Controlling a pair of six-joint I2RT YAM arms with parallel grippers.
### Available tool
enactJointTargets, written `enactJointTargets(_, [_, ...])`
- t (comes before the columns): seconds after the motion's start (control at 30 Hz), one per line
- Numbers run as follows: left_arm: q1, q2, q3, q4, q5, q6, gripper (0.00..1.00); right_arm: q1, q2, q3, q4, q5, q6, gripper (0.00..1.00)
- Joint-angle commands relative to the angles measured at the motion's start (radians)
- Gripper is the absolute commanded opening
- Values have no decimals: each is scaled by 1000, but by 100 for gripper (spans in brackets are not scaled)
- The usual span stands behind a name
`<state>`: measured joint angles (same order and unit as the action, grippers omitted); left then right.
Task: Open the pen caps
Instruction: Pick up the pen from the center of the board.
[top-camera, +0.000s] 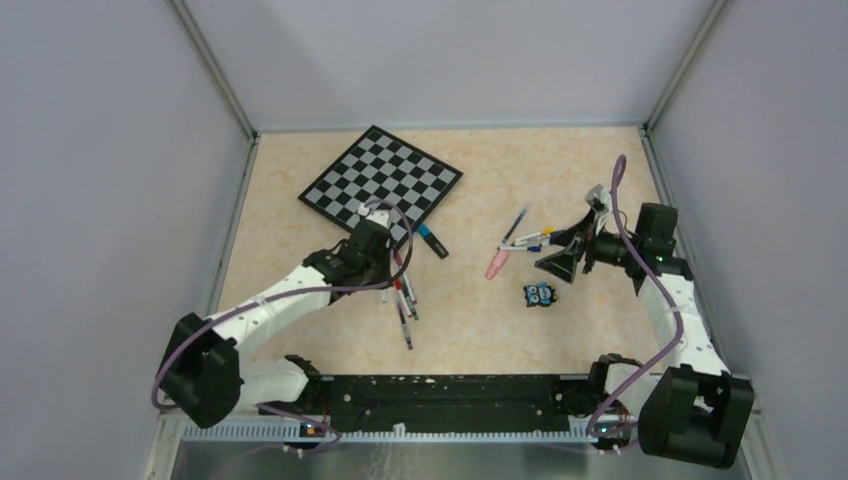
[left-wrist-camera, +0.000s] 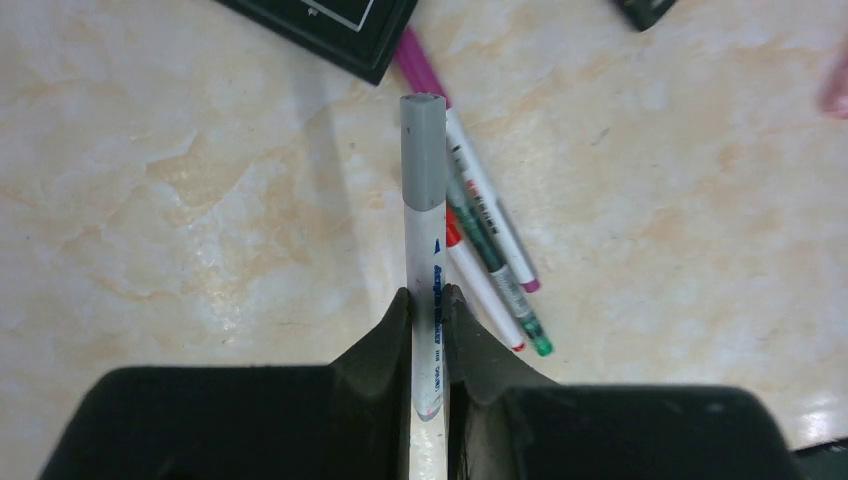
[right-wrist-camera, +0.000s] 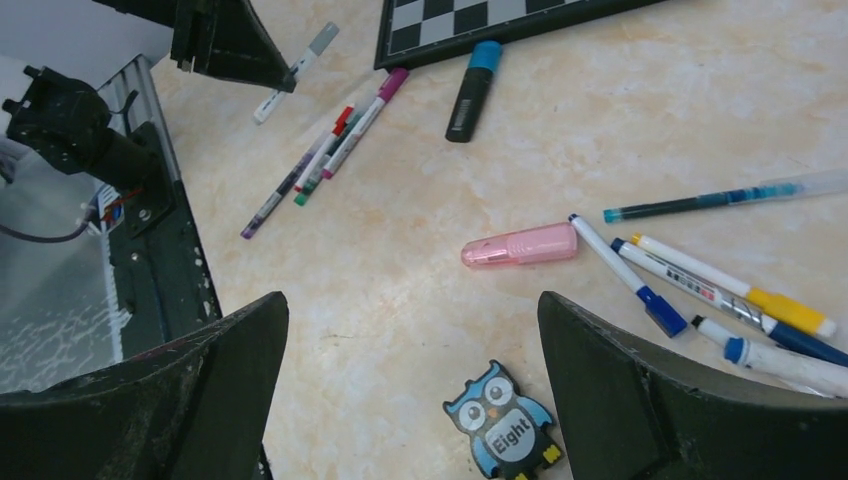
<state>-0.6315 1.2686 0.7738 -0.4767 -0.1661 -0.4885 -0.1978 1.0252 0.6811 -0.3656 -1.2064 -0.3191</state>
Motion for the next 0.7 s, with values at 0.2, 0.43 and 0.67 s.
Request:
enactJointTargets(0.2, [-6, -257, -194, 505, 311, -202, 0, 149, 49, -92, 411, -96, 346, 91])
enactJointTargets(0.43, [-69, -210, -289, 909, 324, -368, 0, 298, 82, -123, 533, -42, 454, 90])
enactJointTargets(0.67, [-202, -74, -217, 1052, 192, -382, 0, 392, 112, -151, 632, 13, 581, 82])
